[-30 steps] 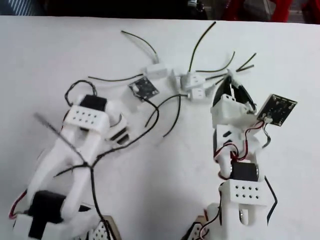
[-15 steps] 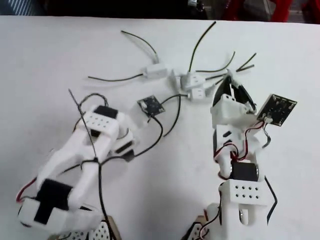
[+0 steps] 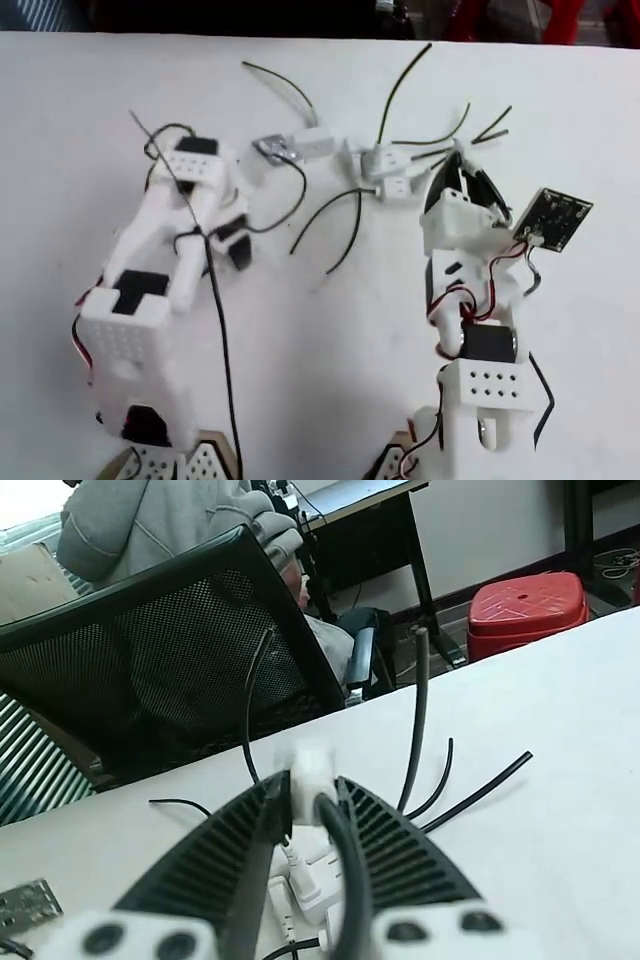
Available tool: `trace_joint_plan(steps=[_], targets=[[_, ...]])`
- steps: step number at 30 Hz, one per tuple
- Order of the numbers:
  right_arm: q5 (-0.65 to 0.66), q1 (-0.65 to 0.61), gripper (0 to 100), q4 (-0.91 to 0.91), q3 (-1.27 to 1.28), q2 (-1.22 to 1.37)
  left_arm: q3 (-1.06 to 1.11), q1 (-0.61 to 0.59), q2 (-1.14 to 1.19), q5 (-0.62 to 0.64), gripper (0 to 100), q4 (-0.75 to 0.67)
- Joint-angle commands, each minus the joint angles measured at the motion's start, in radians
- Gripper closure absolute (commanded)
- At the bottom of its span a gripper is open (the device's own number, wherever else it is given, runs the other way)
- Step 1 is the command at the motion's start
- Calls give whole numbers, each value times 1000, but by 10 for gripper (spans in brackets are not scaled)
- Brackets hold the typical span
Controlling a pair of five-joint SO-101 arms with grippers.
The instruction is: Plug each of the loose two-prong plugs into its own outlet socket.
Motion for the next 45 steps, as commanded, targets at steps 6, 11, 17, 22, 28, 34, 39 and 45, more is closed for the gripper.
trace_joint_plan(steps=[6,11,17,22,28,34,39,45], targets=[[2,-8,981,-22,-5,-16,-387,-107,-8,-23,758,221],[9,-24,981,-21,-5,-16,-470,-116,-12,-17,765,330],[141,-128,981,31,-3,-15,-405,-114,-159,38,808,328],[150,-168,981,88,-8,-15,-258,-110,-389,107,812,305],[199,-203,981,96,-2,-15,89,-113,-736,187,812,141],[204,-203,981,96,-2,-15,390,-107,-1125,351,812,26],[204,-203,981,96,0,-15,482,-108,-1415,586,812,-46],[204,-209,981,91,8,-15,477,-108,-1584,821,812,-48]])
